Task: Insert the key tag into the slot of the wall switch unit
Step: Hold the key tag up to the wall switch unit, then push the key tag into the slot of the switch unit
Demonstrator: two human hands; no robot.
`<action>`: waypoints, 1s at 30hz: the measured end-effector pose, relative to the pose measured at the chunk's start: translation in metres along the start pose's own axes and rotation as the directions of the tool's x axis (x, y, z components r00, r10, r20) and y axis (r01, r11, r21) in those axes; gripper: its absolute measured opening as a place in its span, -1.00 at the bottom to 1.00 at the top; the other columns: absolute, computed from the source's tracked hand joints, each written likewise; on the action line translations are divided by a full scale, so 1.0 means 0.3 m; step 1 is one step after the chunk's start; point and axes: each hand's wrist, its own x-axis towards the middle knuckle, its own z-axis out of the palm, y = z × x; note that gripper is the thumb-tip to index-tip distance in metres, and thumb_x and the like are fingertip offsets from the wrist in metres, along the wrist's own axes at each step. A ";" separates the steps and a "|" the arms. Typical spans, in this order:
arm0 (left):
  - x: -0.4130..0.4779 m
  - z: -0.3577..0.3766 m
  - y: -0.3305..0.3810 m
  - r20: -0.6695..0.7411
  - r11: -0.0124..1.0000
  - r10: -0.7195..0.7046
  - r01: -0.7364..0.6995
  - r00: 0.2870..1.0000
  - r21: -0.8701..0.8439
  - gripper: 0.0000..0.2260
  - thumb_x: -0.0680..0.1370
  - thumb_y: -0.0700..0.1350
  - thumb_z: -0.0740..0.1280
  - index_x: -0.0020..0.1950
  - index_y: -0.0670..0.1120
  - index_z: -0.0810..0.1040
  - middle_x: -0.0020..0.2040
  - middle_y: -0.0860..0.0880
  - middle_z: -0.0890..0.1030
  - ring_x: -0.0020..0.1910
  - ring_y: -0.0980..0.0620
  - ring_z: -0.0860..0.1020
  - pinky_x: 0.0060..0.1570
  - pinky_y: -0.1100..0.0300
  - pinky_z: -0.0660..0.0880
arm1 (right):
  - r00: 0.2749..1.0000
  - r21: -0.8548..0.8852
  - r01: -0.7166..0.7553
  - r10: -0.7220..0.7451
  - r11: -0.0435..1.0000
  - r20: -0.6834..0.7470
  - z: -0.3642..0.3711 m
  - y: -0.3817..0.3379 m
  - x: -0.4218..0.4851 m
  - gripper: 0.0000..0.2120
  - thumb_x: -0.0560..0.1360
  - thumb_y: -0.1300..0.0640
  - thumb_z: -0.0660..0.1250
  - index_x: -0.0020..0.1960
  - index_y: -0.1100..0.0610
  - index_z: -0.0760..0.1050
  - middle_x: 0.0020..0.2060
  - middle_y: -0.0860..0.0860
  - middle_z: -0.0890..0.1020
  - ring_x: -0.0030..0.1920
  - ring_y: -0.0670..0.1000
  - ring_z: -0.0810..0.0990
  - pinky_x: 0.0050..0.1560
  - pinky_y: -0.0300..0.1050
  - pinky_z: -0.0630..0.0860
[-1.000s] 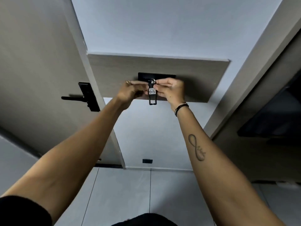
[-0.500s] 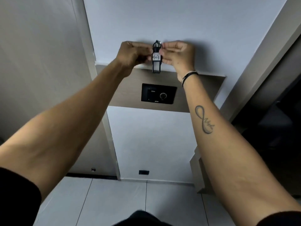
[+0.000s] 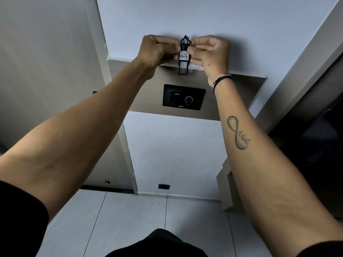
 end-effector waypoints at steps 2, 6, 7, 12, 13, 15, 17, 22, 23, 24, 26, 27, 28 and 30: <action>-0.001 0.003 -0.014 -0.005 1.000 0.017 -0.017 1.000 0.025 -0.91 0.49 -0.36 0.53 -0.12 -0.19 0.76 -0.35 -0.04 0.75 -0.36 -0.01 0.66 -0.06 0.06 0.70 | 1.000 -0.026 0.010 -0.010 1.000 -0.007 -0.001 0.010 0.002 -0.80 0.44 0.39 0.55 -0.12 0.13 0.64 -0.14 0.16 0.75 -0.15 0.06 0.76 -0.13 -0.07 0.74; -0.016 0.005 -0.045 0.000 0.988 0.092 -0.091 0.996 0.121 -0.92 0.49 -0.37 0.53 -0.11 -0.21 0.77 -0.35 0.00 0.75 -0.37 0.02 0.64 -0.22 0.17 0.67 | 0.999 -0.087 0.038 -0.038 0.996 -0.004 -0.001 0.050 -0.005 -0.74 0.43 0.42 0.54 -0.14 0.08 0.63 -0.24 0.06 0.73 -0.22 -0.03 0.75 -0.19 -0.10 0.74; -0.022 0.006 -0.056 0.000 0.982 0.121 -0.119 0.993 0.148 -0.91 0.48 -0.37 0.53 -0.12 -0.20 0.77 -0.35 0.01 0.75 -0.38 0.04 0.64 -0.22 0.19 0.66 | 0.999 -0.098 0.042 -0.042 0.994 -0.004 0.000 0.064 -0.009 -0.73 0.44 0.43 0.53 -0.14 0.07 0.63 -0.25 0.03 0.72 -0.24 -0.06 0.74 -0.21 -0.12 0.74; -0.060 0.012 -0.125 -0.060 0.903 0.267 -0.228 0.962 0.365 -0.96 0.48 -0.28 0.55 -0.11 -0.24 0.78 -0.20 -0.23 0.76 -0.27 0.00 0.66 -0.11 0.11 0.60 | 0.996 -0.137 0.075 -0.080 0.988 -0.036 0.009 0.138 -0.036 -0.79 0.42 0.43 0.54 -0.04 0.17 0.69 -0.26 0.01 0.71 -0.24 -0.06 0.74 -0.20 -0.14 0.74; -0.069 0.012 -0.145 -0.076 0.884 0.287 -0.233 0.955 0.406 -0.93 0.48 -0.26 0.55 -0.09 -0.25 0.78 -0.16 -0.25 0.77 -0.24 0.00 0.68 -0.09 0.10 0.61 | 0.995 -0.156 0.089 -0.096 0.984 -0.039 0.012 0.152 -0.043 -0.80 0.42 0.41 0.55 -0.03 0.20 0.70 -0.26 0.00 0.72 -0.23 -0.06 0.74 -0.19 -0.12 0.75; -0.090 0.014 -0.177 -0.096 0.871 0.291 -0.223 0.952 0.437 -0.91 0.50 -0.26 0.54 -0.04 -0.26 0.79 -0.11 -0.23 0.78 -0.17 0.00 0.70 -0.04 0.12 0.63 | 0.994 -0.189 0.097 -0.106 0.977 -0.040 0.017 0.181 -0.062 -0.81 0.41 0.40 0.56 0.00 0.23 0.71 -0.26 0.00 0.72 -0.23 -0.07 0.74 -0.17 -0.07 0.77; -0.109 0.015 -0.203 -0.103 0.863 0.292 -0.216 0.951 0.457 -0.89 0.50 -0.27 0.54 0.00 -0.24 0.79 -0.08 -0.15 0.78 -0.12 0.05 0.70 -0.03 0.21 0.61 | 0.995 -0.209 0.083 -0.094 0.975 -0.045 0.023 0.209 -0.082 -0.81 0.41 0.40 0.56 0.00 0.25 0.71 -0.25 0.04 0.73 -0.23 -0.05 0.74 -0.15 -0.03 0.78; -0.138 0.017 -0.246 -0.090 0.819 0.313 -0.221 0.946 0.530 -0.89 0.51 -0.24 0.53 0.01 -0.20 0.80 -0.04 -0.10 0.78 -0.07 0.05 0.72 0.00 0.27 0.58 | 0.995 -0.240 0.055 -0.073 0.969 -0.065 0.027 0.261 -0.112 -0.81 0.41 0.38 0.57 0.01 0.25 0.72 -0.19 0.12 0.75 -0.16 0.07 0.78 -0.15 -0.06 0.79; -0.141 0.016 -0.254 -0.087 0.816 0.309 -0.218 0.947 0.536 -0.89 0.51 -0.25 0.53 0.01 -0.20 0.80 -0.03 -0.12 0.79 -0.06 0.04 0.72 -0.01 0.26 0.58 | 0.996 -0.251 0.051 -0.068 0.967 -0.061 0.027 0.269 -0.116 -0.81 0.41 0.38 0.58 0.01 0.24 0.72 -0.20 0.10 0.74 -0.18 0.04 0.77 -0.15 -0.07 0.78; -0.145 0.016 -0.262 -0.086 0.811 0.308 -0.215 0.947 0.544 -0.89 0.51 -0.24 0.53 0.01 -0.20 0.80 -0.03 -0.13 0.79 -0.06 0.04 0.72 -0.02 0.30 0.57 | 0.996 -0.265 0.050 -0.067 0.963 -0.055 0.026 0.276 -0.120 -0.81 0.41 0.38 0.58 0.01 0.24 0.72 -0.20 0.09 0.74 -0.20 0.01 0.76 -0.16 -0.08 0.78; -0.151 0.014 -0.277 -0.092 0.803 0.313 -0.212 0.945 0.558 -0.89 0.51 -0.24 0.54 0.02 -0.20 0.80 -0.01 -0.12 0.79 -0.08 0.07 0.71 -0.05 0.44 0.52 | 0.997 -0.294 0.050 -0.067 0.955 -0.046 0.026 0.291 -0.126 -0.83 0.42 0.35 0.58 0.00 0.24 0.72 -0.21 0.09 0.74 -0.23 0.00 0.76 -0.21 -0.11 0.77; -0.153 0.015 -0.281 -0.094 0.799 0.319 -0.214 0.943 0.563 -0.89 0.51 -0.24 0.54 0.02 -0.19 0.80 -0.01 -0.11 0.80 -0.08 0.08 0.70 -0.06 0.48 0.50 | 0.996 -0.311 0.051 -0.069 0.949 -0.049 0.026 0.297 -0.126 -0.83 0.42 0.33 0.59 -0.01 0.23 0.73 -0.21 0.08 0.75 -0.26 0.00 0.76 -0.26 -0.13 0.76; -0.156 0.016 -0.284 -0.094 0.792 0.326 -0.218 0.941 0.571 -0.89 0.51 -0.23 0.53 0.02 -0.18 0.81 -0.01 -0.11 0.80 -0.07 0.08 0.71 -0.06 0.47 0.50 | 0.995 -0.336 0.055 -0.078 0.940 -0.055 0.027 0.302 -0.125 -0.84 0.42 0.31 0.59 -0.02 0.21 0.73 -0.22 0.06 0.75 -0.29 -0.04 0.74 -0.30 -0.16 0.74; -0.159 0.020 -0.287 -0.090 0.768 0.355 -0.235 0.931 0.596 -0.88 0.52 -0.21 0.52 0.02 -0.17 0.81 0.00 -0.10 0.80 -0.05 0.05 0.72 -0.02 0.39 0.52 | 0.992 -0.402 0.077 -0.110 0.913 -0.061 0.027 0.309 -0.117 -0.85 0.40 0.25 0.60 -0.04 0.16 0.74 -0.22 0.00 0.76 -0.33 -0.11 0.70 -0.28 -0.13 0.70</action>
